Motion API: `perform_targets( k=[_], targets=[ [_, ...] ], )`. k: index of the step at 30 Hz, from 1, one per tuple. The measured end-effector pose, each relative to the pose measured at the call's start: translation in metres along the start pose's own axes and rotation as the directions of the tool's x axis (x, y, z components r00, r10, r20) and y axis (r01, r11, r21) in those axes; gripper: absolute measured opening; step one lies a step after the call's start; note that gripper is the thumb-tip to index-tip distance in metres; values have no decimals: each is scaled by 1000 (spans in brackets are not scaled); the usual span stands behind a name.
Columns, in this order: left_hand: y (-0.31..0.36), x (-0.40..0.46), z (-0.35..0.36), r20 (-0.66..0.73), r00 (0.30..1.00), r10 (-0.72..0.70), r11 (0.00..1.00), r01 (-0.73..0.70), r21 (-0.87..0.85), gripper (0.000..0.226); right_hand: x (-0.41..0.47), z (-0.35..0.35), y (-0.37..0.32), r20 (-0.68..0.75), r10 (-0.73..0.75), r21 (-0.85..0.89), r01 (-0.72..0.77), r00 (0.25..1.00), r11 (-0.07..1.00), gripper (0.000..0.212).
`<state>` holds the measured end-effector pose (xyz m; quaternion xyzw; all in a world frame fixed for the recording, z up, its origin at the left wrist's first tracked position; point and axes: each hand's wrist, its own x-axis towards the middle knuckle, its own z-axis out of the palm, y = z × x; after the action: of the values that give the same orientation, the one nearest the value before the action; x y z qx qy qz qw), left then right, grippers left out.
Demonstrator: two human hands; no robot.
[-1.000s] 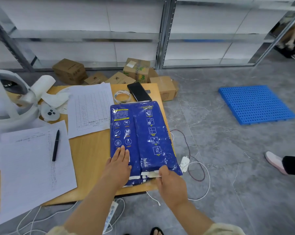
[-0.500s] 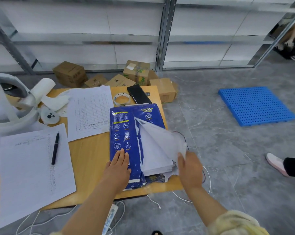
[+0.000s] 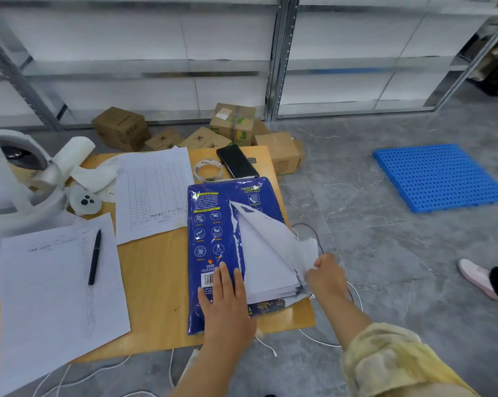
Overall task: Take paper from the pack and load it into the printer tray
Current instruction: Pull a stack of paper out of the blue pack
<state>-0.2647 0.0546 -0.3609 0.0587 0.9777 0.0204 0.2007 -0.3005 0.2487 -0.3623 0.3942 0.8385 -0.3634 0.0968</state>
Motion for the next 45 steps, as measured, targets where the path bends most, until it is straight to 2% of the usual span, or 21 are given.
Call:
perform_targets(
  k=[2, 5, 7, 9, 10, 11, 13, 15, 18, 20, 23, 26, 28, 29, 31, 32, 33, 35, 37, 41, 45],
  targets=[
    [1, 0, 0, -51, 998, 34, 999, -35, -20, 92, 0, 2, 0, 2, -33, -56, 33, 999, 998, 18],
    [-2, 0, -1, -139, 973, 185, 983, -185, 18, 80, 1, 1, 0, 24, -70, -87, 72, 997, 994, 19],
    [-12, -1, -4, -172, 945, 278, 961, -273, 51, 61, 1, 1, 1, 28, -86, -105, 88, 996, 991, 17],
    [-28, -2, -2, -205, 925, 322, 945, -300, 129, 27, 2, 0, 2, 24, -87, -115, 89, 996, 989, 19],
    [-36, -1, -2, -231, 916, 327, 943, -298, 150, 21, 2, 0, 2, 18, -91, -124, 92, 996, 988, 19],
    [-44, 1, -2, -259, 909, 328, 943, -296, 154, 27, 2, 0, 2, 13, -96, -133, 97, 995, 986, 20],
    [-58, 6, -3, -363, 893, 266, 964, -243, 110, 42, 2, 0, 2, 4, -106, -143, 106, 994, 984, 20],
    [-68, 10, -11, -366, 918, 153, 988, -138, 69, 41, 1, -1, 3, 1, -113, -144, 112, 994, 983, 22],
    [-79, 17, -21, -380, 919, -102, 991, 62, -115, 39, 2, 0, 4, 17, -118, -176, 119, 993, 977, 23],
    [-85, 21, -22, -324, 917, -234, 961, 168, -218, 42, 2, 2, 6, 37, -141, -231, 146, 989, 962, 22],
    [-96, 22, -15, -249, 930, -270, 935, 192, -298, 50, -1, 7, 14, 2, -244, -326, 231, 970, 917, 24],
    [-103, 20, -5, -121, 947, -296, 856, 207, -473, 55, -9, 6, 23, -111, -488, -467, 388, 866, 794, 12],
    [-107, 19, 3, -83, 947, -310, 825, 225, -519, 55, -15, 7, 28, -52, -666, -540, 540, 745, 646, 23],
    [-108, 19, 5, -88, 949, -303, 844, 224, -487, 54, -17, 9, 30, -9, -717, -527, 606, 697, 596, 25],
    [-110, 21, 9, -106, 956, -272, 880, 203, -430, 53, -24, 11, 33, 57, -747, -499, 667, 662, 554, 13],
    [-110, 22, 9, -109, 958, -267, 888, 200, -414, 53, -27, 13, 32, 66, -714, -484, 648, 697, 588, 12],
    [-110, 23, 10, -111, 958, -265, 895, 202, -397, 53, -30, 16, 32, 54, -658, -476, 599, 751, 644, 20],
    [-110, 25, 12, -110, 958, -266, 906, 210, -367, 53, -33, 18, 27, -4, -509, -489, 442, 861, 752, 28],
    [-111, 26, 15, -111, 959, -261, 915, 209, -346, 54, -35, 19, 19, -28, -359, -426, 314, 933, 849, 27],
    [-115, 28, 21, -122, 962, -243, 933, 198, -300, 53, -36, 18, 2, 77, -128, -250, 143, 989, 957, 24],
    [-116, 29, 26, -140, 965, -221, 949, 179, -261, 50, -34, 15, -10, 219, 41, 12, -45, 975, 999, 22]
  ],
)
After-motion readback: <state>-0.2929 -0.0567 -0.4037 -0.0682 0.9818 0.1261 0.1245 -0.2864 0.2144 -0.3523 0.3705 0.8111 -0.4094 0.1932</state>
